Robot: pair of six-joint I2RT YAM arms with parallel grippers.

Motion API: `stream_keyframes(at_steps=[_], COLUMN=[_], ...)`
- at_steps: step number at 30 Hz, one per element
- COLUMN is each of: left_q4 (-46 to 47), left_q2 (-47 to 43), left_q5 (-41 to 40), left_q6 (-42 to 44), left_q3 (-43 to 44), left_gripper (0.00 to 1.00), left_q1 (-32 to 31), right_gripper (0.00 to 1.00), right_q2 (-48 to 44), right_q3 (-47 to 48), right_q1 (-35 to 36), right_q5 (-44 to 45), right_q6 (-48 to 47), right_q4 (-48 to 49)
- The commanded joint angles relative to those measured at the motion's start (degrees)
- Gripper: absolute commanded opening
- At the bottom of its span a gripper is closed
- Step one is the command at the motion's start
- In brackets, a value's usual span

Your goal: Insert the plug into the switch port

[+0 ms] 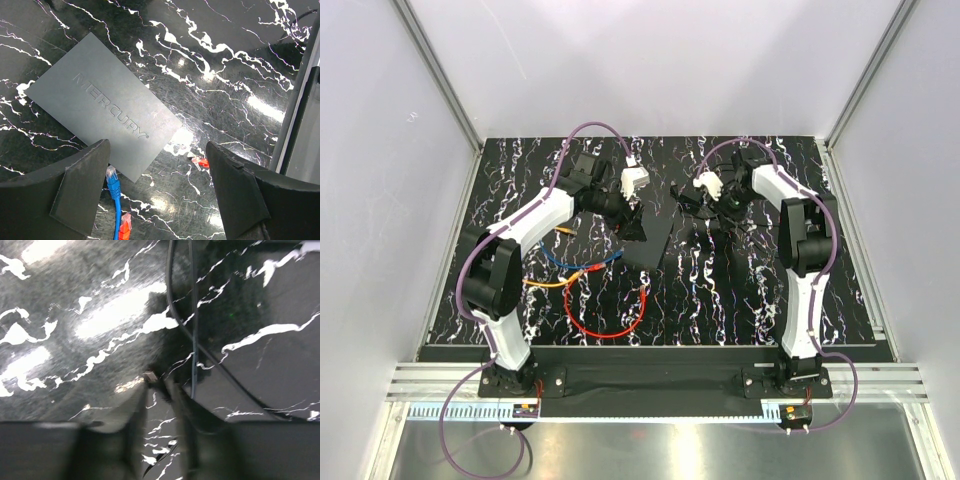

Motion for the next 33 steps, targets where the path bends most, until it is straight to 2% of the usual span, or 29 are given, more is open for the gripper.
stream_keyframes(at_steps=[1, 3, 4, 6, 9, 10, 11, 12, 13, 14, 17, 24, 26, 33], left_q4=[0.44, 0.79, 1.14, 2.9, 6.06, 7.98, 9.13, 11.84, 11.87, 14.74, 20.81, 30.41, 35.93, 44.74], left_q2=[-2.08, -2.52, -3.13, -4.1, -6.29, -7.52, -8.14, -9.45, -9.46, -10.77, -11.92, -8.95, -7.89, -3.93], left_q5=[1.58, 1.59, 1.5, 2.2, 2.38, 2.2, 2.2, 2.03, 2.02, 2.02, 1.76, 4.83, 6.23, 6.77], left_q6=[1.36, 0.93, 0.49, -2.13, -7.59, -11.43, -11.47, -18.78, -18.85, -25.12, -35.5, -51.79, -57.14, -66.22], left_q3=[0.48, 0.31, 0.13, -0.83, -1.8, -2.94, -3.38, -5.13, -5.84, -6.89, -9.97, -12.97, -13.93, -15.43], left_gripper=[0.82, 0.82, 0.82, 0.82, 0.82, 0.82, 0.82, 0.82, 0.81, 0.79, 0.76, 0.73, 0.73, 0.63], left_q1=[0.17, 0.26, 0.26, 0.61, 0.7, 0.7, 0.61, 0.7, 0.7, 0.7, 0.61, -0.09, -0.79, -2.82], right_gripper=[0.27, 0.21, 0.11, 0.0, 0.0, 0.0, 0.0, 0.0, 0.0, 0.0, 0.0, 0.0, 0.0, 0.0], right_q2=[0.7, -0.53, -1.05, -2.46, -5.27, -7.71, -9.13, -12.19, -12.22, -15.18, -20.02, -26.54, -27.34, -29.36], right_q3=[-2.94, -5.65, -6.63, -8.91, -9.28, -9.1, -8.66, -8.14, -7.87, -7.78, -8.3, -11.73, -12.17, -14.19], right_q1=[1.16, 1.59, 1.6, 1.68, 1.77, 1.77, 1.77, 1.77, 1.77, 1.95, 3.61, 10.02, 11.17, 13.99], right_q5=[1.67, 2.29, 2.38, 2.47, -0.6, -3.92, -5.86, -10.06, -10.1, -13.84, -18.08, -18.63, -18.01, -17.92], right_q6=[-2.37, -3.33, -3.6, -3.69, -1.5, 0.59, 0.62, 4.1, 4.13, 6.22, 9.13, 14.67, 16.86, 19.69], right_q4=[2.2, 3.43, 3.87, 5.01, 4.41, 3.97, 3.36, 3.0, 2.65, 2.65, 3.0, 6.42, 8.0, 10.56])
